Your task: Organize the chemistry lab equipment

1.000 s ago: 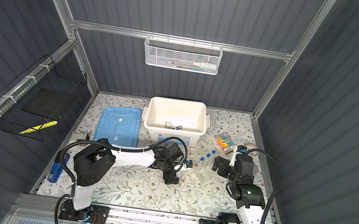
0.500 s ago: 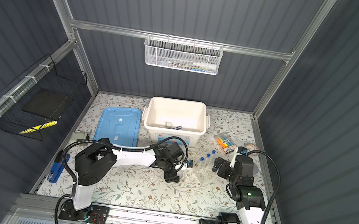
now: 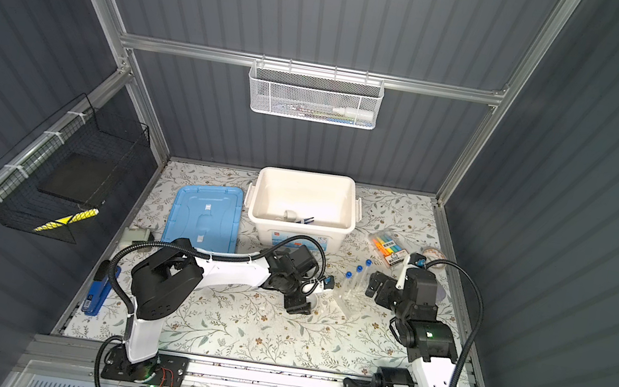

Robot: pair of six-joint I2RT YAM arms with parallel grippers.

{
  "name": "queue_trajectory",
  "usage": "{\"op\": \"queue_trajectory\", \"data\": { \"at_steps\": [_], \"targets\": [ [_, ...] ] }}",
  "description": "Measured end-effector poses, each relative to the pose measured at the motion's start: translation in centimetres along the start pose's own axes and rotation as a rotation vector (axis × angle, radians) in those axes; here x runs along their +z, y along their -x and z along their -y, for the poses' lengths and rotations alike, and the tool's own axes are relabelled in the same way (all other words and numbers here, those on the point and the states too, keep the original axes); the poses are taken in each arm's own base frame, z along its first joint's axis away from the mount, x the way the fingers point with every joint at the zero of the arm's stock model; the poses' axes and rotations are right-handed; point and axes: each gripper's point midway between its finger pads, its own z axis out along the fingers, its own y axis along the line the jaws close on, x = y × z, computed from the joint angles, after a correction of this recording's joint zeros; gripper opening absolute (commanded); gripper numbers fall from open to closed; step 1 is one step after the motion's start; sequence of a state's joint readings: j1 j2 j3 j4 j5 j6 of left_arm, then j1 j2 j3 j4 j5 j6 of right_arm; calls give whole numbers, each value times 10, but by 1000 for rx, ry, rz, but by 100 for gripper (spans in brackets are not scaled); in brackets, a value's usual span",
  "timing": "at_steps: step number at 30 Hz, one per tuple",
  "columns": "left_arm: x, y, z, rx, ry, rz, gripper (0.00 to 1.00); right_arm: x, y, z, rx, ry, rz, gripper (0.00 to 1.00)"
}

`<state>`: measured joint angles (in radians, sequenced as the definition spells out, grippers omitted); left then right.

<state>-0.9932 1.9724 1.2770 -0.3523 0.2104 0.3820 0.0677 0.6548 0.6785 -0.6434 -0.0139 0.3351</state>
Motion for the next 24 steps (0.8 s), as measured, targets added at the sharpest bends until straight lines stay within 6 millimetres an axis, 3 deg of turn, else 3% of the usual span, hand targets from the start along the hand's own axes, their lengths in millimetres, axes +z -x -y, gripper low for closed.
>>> {"op": "queue_trajectory", "data": {
  "at_steps": [13, 24],
  "targets": [
    [-20, 17, -16, -51, -7, 28, 57, 2, -1, 0, 1, -2, -7, 99],
    [-73, 63, -33, -52, 20, 109, 57, 7, 0, -1, 1, 1, -15, 99]
  ]
}}
